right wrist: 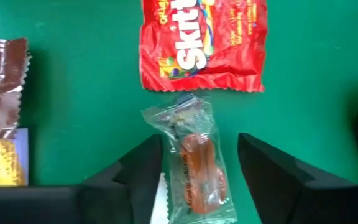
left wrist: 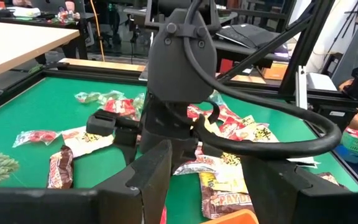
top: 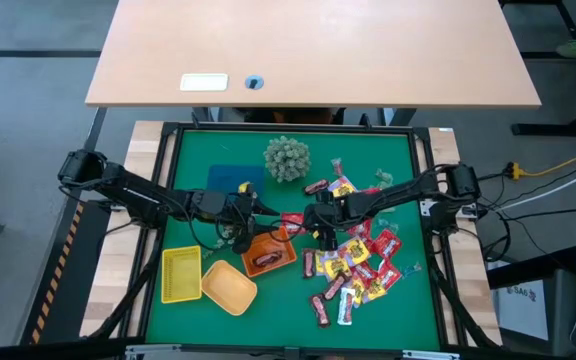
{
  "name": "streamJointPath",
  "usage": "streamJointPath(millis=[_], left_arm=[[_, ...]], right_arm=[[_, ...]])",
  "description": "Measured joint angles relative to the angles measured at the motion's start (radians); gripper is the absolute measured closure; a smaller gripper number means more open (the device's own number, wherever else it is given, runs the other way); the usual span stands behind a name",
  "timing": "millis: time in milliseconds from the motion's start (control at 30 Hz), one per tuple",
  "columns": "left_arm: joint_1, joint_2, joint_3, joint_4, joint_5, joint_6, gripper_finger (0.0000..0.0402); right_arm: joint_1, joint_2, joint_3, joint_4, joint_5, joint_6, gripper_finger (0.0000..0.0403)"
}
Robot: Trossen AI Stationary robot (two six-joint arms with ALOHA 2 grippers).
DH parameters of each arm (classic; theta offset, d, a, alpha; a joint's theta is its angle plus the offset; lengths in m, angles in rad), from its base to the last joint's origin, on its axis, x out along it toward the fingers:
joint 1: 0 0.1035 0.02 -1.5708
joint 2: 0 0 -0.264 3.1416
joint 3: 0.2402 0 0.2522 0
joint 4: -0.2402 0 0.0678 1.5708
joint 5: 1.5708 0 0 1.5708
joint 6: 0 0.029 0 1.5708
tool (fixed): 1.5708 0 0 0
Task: Sort candy
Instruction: Put the orange gummy into the yellow bin
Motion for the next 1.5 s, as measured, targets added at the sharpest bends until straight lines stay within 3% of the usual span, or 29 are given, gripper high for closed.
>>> streamJointPath(millis=[300,500,1067,1333,1500], left_arm=[[0.000,0.000,0.000,0.001,0.000,0.000,0.0223],[0.000,0.000,0.000,0.001,0.000,0.000,0.0223],[0.000,0.000,0.000,0.000,0.000,0.002,0.0223],[0.000,0.000,0.001,0.003,0.000,0.002,0.0223],[-0.004,0.000,0.001,0.004,0.016,0.003,0.0223]], right_arm=[[0.002,0.002,-0.001,0.001,-0.012,0.000,0.0335],[0.001,0.001,0.013,-0.020,0.000,-0.001,0.0384],[0.002,-0.032,0.187,-0.511,0.015,-0.075,0.0385],[0.002,-0.167,0.187,-0.572,0.025,-0.078,0.0384],[0.002,-0.282,0.187,-0.506,0.024,-0.069,0.0384]])
